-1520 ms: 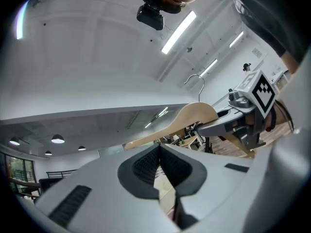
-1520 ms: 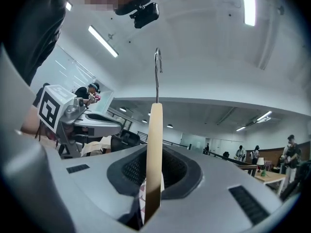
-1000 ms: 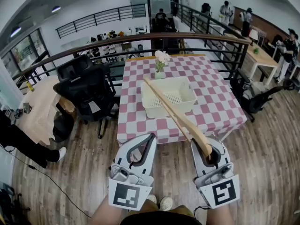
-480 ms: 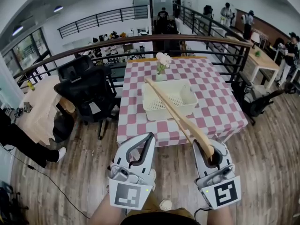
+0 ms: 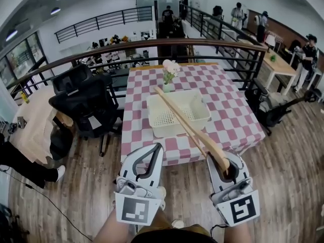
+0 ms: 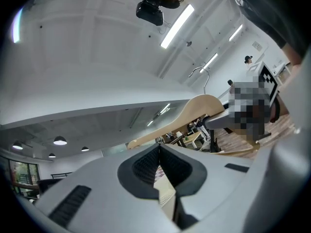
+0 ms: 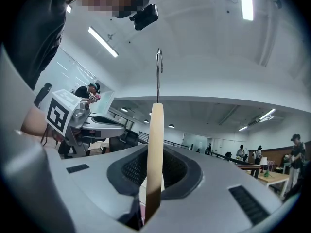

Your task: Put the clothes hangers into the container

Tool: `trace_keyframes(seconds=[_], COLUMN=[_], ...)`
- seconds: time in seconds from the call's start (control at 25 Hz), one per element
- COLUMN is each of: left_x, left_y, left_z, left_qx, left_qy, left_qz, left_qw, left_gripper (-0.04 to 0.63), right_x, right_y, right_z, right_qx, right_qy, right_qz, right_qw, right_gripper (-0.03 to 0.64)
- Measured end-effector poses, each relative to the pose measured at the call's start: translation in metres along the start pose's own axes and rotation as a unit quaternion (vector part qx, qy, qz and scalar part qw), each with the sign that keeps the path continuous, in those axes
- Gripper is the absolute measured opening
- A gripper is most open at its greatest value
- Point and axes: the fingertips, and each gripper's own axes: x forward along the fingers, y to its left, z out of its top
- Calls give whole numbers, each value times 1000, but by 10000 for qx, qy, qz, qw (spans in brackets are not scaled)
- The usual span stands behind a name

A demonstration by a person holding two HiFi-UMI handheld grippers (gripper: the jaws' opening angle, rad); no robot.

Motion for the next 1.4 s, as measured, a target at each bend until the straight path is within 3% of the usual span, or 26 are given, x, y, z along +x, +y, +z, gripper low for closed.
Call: trace_keyframes(seconds=[1.4], left_x=[102], left_y=[52], left_z=[-82], left_qx=[-310], left_qy=[362], left_qz=[-181], left_qw=[9987], left_gripper=[9], right_x=[111], right_y=[-50], right_z=[-58], right_qx=[12], right_qy=[473], right_qz=[117], right_qw=[9988], right_gripper=[55])
